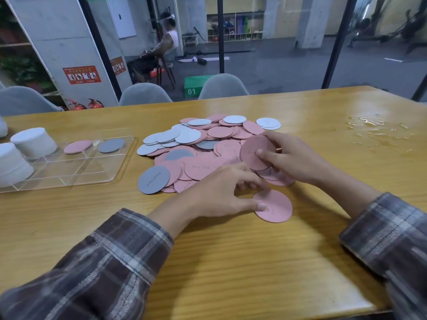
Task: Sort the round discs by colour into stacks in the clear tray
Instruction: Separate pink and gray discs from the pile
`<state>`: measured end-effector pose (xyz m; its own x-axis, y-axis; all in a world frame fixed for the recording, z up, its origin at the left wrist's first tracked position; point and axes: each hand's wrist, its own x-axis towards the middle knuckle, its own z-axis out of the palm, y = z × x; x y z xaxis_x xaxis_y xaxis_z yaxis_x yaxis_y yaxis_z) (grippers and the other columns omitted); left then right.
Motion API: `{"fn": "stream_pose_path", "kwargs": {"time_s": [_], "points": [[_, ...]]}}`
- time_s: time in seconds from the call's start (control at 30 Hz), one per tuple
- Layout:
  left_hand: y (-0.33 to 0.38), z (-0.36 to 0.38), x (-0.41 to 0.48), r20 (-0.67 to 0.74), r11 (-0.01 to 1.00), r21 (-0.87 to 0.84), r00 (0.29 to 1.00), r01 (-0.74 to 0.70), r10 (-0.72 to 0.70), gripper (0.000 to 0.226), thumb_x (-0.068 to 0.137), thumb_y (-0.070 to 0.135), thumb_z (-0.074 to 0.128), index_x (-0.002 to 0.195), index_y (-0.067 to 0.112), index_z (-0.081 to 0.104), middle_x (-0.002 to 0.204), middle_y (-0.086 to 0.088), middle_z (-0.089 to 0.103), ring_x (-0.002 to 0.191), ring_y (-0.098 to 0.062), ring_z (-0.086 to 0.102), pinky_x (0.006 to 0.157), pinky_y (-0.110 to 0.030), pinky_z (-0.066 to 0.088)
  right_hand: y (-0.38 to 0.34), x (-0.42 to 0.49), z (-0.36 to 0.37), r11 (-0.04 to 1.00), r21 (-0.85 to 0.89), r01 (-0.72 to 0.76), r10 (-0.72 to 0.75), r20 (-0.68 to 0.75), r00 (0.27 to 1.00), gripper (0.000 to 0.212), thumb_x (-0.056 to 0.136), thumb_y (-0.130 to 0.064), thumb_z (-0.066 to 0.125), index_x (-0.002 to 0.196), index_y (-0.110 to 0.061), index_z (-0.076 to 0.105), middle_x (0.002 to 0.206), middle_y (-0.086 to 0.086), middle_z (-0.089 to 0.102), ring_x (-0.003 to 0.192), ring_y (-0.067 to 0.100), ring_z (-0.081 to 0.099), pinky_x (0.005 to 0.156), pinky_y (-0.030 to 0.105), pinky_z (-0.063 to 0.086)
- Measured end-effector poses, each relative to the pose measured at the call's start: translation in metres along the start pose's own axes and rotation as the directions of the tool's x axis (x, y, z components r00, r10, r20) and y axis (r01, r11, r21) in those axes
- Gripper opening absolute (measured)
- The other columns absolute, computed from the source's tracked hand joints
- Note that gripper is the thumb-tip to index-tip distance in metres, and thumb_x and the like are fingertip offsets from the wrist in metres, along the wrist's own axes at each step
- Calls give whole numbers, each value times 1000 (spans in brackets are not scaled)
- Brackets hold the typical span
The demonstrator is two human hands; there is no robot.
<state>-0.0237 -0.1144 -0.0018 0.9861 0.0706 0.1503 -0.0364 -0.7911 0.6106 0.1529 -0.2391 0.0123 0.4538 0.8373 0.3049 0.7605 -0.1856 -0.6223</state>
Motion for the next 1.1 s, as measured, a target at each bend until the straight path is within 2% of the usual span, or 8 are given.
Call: {"fn": "stream_pose_path", "kwargs": {"time_s": [0.23, 0.33, 0.43, 0.57, 0.7, 0.9, 1.03, 1.1], "points": [[-7, -8, 1, -102, 961, -238, 980, 141, -169, 20, 84, 18, 86, 98, 21, 72, 87, 9, 71, 73, -9, 62, 67, -13, 45, -9, -2, -2, 998, 45, -47, 46, 29, 999, 11, 103, -20, 54, 99, -13, 60, 88, 4, 65, 80, 24, 60, 78, 48, 50], [-13, -12, 3, -243, 937, -297, 934, 185, -261, 15, 84, 15, 83, 89, 22, 72, 86, 3, 75, 72, -18, 70, 75, -32, 58, -15, -5, -2, 975, 179, -130, 119, 70, 990, 16, 105, -17, 50, 101, -3, 57, 79, 8, 59, 60, 20, 58, 60, 43, 49], [-15, -12, 2, -369, 898, -390, 859, 204, -355, 9, 87, 13, 80, 87, 17, 71, 78, -1, 76, 71, -26, 76, 83, -44, 63, -20, -7, 0, 956, 258, -142, 116, 116, 986, 19, 107, -15, 45, 93, -6, 55, 72, 12, 54, 57, 23, 51, 56, 44, 41], [-12, -13, 3, -432, 832, -526, 788, 175, -439, 8, 90, 7, 78, 91, 7, 70, 79, -7, 74, 69, -24, 77, 73, -42, 66, -25, -10, 2, 937, 330, -117, 63, 170, 983, 28, 110, -20, 39, 87, -21, 54, 62, 14, 49, 47, 21, 41, 41, 24, 31], [-11, -10, 5, -432, 818, -544, 773, 189, -466, 10, 90, 7, 78, 94, 5, 69, 82, -9, 75, 69, -21, 78, 72, -37, 66, -21, -8, 5, 957, 282, -74, 26, 168, 985, 19, 109, -25, 43, 113, -24, 62, 62, 9, 50, 47, 20, 43, 39, 25, 33], [-9, -7, 5, -431, 801, -562, 754, 205, -496, 10, 89, 8, 79, 92, 7, 69, 84, -10, 75, 70, -20, 78, 69, -31, 65, -16, -7, 6, 978, 209, -10, -23, 157, 987, 13, 107, -23, 51, 115, -24, 61, 61, 9, 53, 46, 21, 45, 39, 27, 34], [-7, -6, 5, -437, 798, -568, 748, 202, -500, 11, 88, 11, 81, 92, 8, 70, 86, -6, 75, 71, -19, 78, 69, -28, 64, -14, -6, 6, 984, 175, 20, -47, 151, 987, 13, 105, -22, 54, 116, -20, 61, 59, -12, 56, 46, 15, 47, 41, 25, 37], [-7, -7, 5, -435, 799, -564, 748, 207, -501, 12, 88, 13, 81, 91, 9, 70, 86, -3, 75, 71, -18, 78, 72, -30, 65, -12, -6, 7, 988, 148, 35, -56, 147, 988, 12, 105, -21, 55, 114, -17, 61, 58, -19, 57, 45, 7, 48, 44, 16, 36]]}}
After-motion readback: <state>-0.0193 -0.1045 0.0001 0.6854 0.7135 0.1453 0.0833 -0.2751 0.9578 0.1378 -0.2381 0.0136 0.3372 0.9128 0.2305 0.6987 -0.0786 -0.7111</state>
